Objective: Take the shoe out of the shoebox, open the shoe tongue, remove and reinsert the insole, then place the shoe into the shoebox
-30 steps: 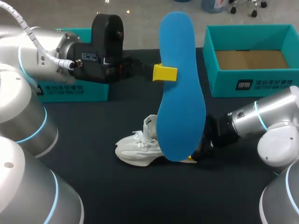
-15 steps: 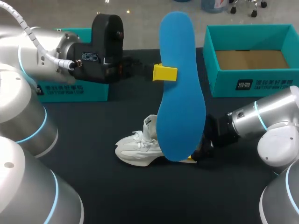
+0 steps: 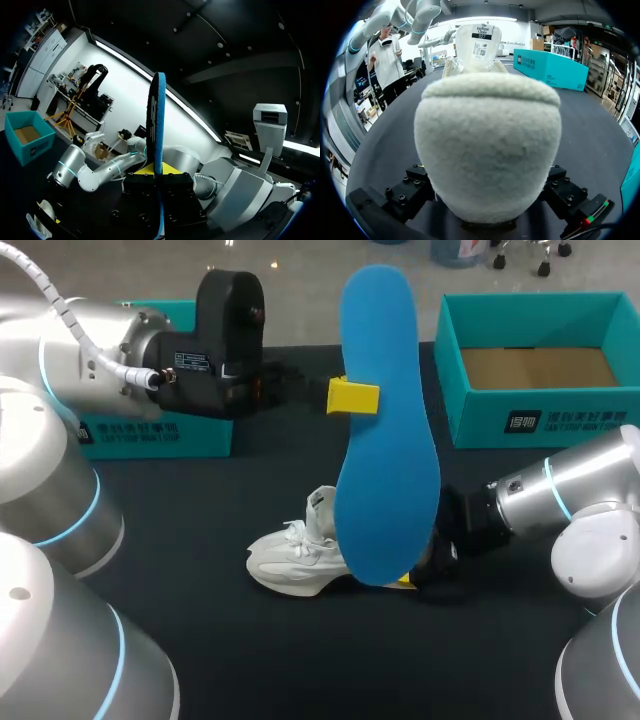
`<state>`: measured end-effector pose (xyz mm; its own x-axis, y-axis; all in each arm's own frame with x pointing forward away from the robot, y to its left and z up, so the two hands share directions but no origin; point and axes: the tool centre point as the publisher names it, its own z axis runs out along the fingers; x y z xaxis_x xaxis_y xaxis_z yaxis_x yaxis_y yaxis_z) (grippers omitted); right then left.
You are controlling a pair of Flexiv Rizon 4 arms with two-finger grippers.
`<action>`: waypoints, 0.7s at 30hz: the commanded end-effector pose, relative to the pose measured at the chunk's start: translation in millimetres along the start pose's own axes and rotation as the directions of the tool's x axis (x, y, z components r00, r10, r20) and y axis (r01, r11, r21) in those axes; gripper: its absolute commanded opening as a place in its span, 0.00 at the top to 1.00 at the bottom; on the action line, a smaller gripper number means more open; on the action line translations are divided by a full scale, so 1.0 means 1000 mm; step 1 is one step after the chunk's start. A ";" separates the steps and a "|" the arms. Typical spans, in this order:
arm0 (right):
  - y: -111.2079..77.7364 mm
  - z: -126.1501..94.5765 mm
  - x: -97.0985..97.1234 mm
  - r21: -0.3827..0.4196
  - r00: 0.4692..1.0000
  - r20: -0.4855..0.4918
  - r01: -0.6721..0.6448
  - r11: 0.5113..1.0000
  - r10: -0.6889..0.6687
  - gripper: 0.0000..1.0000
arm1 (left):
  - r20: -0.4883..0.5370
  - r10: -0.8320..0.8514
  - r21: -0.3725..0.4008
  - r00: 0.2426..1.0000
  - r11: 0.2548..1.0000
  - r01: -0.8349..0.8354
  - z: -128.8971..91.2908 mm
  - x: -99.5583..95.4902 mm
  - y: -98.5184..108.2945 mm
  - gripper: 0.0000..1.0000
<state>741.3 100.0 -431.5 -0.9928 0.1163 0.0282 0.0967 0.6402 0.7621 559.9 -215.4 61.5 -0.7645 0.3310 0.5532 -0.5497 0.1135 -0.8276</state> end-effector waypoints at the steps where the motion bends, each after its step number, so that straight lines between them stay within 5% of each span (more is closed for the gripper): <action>1: 0.001 0.000 0.001 0.014 1.000 0.001 0.007 1.000 -0.007 0.00 | -0.002 0.001 0.001 1.000 1.000 -0.001 0.001 -0.001 0.000 1.00; 14: 0.003 -0.015 -0.002 0.066 1.000 0.011 0.018 0.998 -0.019 0.00 | -0.002 0.001 0.001 1.000 1.000 -0.001 0.001 -0.001 0.000 1.00; 21: 0.006 -0.028 -0.002 0.173 0.999 0.022 0.021 0.985 -0.025 0.00 | -0.002 0.001 0.001 1.000 1.000 -0.001 0.001 -0.001 0.000 1.00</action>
<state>743.5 82.8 -421.2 -0.9936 0.1125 -0.0078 0.0766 0.7236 0.6860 559.8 -215.4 61.5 -0.7645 0.3309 0.5532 -0.5498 0.1135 -0.8276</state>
